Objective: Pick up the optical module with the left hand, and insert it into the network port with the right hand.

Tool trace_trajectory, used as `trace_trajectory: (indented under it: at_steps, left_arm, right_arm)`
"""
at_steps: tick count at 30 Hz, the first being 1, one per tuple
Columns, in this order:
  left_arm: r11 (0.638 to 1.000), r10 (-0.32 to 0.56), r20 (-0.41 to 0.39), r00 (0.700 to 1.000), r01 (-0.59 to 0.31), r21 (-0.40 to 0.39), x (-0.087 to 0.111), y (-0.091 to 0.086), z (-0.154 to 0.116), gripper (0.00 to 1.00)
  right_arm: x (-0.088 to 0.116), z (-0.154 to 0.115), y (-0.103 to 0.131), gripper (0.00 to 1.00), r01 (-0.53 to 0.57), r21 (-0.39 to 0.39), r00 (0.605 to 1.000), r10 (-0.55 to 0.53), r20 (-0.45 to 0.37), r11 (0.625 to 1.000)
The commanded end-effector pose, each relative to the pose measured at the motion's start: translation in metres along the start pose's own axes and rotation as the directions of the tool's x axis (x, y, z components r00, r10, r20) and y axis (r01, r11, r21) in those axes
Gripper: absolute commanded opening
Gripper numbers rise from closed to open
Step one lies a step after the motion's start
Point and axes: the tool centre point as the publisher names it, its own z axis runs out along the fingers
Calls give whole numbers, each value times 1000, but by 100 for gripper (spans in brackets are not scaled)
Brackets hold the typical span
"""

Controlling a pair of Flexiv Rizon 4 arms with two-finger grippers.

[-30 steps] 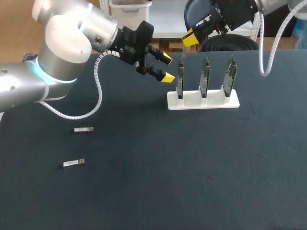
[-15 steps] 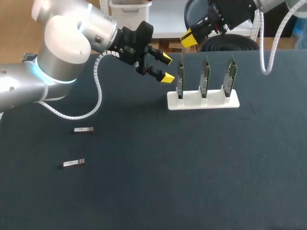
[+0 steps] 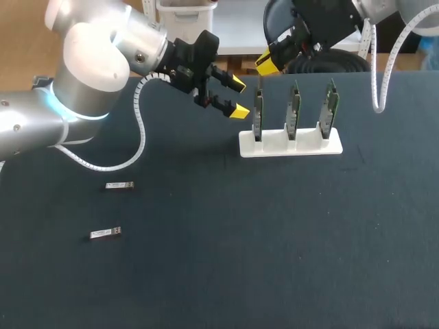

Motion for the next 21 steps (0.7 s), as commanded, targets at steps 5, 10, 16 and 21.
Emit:
trace_trajectory:
  at_steps: [5, 10, 16, 21]
  left_arm:
    - [1000, -1, -3, 1000, 1, -3, 0, -1, 0, 100]
    - [1000, -1, -3, 1000, 1, -3, 0, -1, 0, 100]
    - [1000, -1, -3, 1000, 1, -3, 0, -1, 0, 100]
    - [1000, -1, -3, 1000, 1, -3, 0, -1, 0, 100]
  right_arm:
    - [4, 5, -10, 0, 22, -31, 999, -22, -29, 999]
    - [9, 6, -15, 0, 27, -60, 999, -29, -37, 998]
    - [12, 9, -17, 0, 20, -70, 999, -23, -43, 997]
    - [12, 11, -17, 0, 14, -77, 999, -16, -29, 997]
